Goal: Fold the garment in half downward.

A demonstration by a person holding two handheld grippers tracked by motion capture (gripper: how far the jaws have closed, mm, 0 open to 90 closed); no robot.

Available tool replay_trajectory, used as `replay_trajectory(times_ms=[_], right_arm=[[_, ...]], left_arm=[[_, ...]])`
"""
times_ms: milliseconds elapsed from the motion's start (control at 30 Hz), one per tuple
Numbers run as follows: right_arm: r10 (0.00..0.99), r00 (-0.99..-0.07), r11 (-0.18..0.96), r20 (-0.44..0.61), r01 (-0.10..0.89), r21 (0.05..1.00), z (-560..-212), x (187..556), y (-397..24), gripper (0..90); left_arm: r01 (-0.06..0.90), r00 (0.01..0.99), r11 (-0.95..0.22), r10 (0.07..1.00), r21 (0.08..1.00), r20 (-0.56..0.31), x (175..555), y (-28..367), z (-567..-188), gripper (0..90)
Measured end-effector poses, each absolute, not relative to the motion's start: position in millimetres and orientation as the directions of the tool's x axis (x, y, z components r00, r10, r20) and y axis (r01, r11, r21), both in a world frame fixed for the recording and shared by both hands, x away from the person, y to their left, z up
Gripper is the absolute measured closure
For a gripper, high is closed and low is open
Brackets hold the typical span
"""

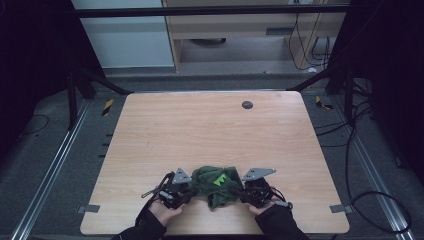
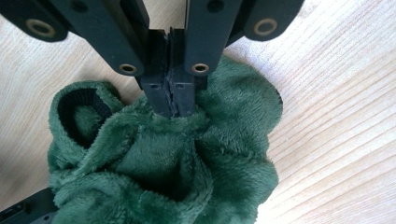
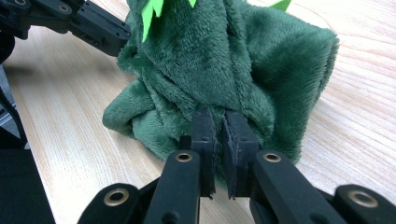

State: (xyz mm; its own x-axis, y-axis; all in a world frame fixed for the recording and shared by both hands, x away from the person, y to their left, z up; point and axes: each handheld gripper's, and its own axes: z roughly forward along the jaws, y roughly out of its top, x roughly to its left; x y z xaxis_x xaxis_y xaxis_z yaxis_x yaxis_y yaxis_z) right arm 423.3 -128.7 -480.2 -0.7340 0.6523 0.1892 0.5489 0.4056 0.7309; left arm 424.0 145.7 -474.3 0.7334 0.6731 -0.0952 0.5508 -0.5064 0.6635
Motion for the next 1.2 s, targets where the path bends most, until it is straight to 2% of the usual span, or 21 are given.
replay_trajectory(times_ms=[400,600,800,1100,1200], right_arm=[[0.658,-0.729,0.362,0.191,0.528,0.769,-464.5,421.2,-137.5,77.2],[0.667,-0.724,0.336,0.179,0.506,0.795,-453.3,420.7,-143.4,76.0],[0.695,-0.699,0.302,0.169,0.497,0.813,-443.3,425.4,-154.8,78.9],[0.749,-0.646,0.258,0.149,0.491,0.832,-437.1,449.5,-164.1,89.5],[0.754,-0.64,0.252,0.149,0.492,0.833,-437.6,455.5,-162.7,89.8]], left_arm=[[0.537,0.728,-0.451,0.675,0.712,-0.122,424.6,158.8,-451.2,78.3],[0.527,0.718,-0.426,0.686,0.736,-0.117,424.8,165.2,-440.7,76.8],[0.526,0.688,-0.389,0.717,0.756,-0.11,431.7,174.1,-431.9,80.0],[0.517,0.644,-0.351,0.76,0.781,-0.085,454.5,178.4,-425.7,88.9],[0.515,0.644,-0.351,0.761,0.782,-0.082,461.8,176.7,-424.0,89.7]])
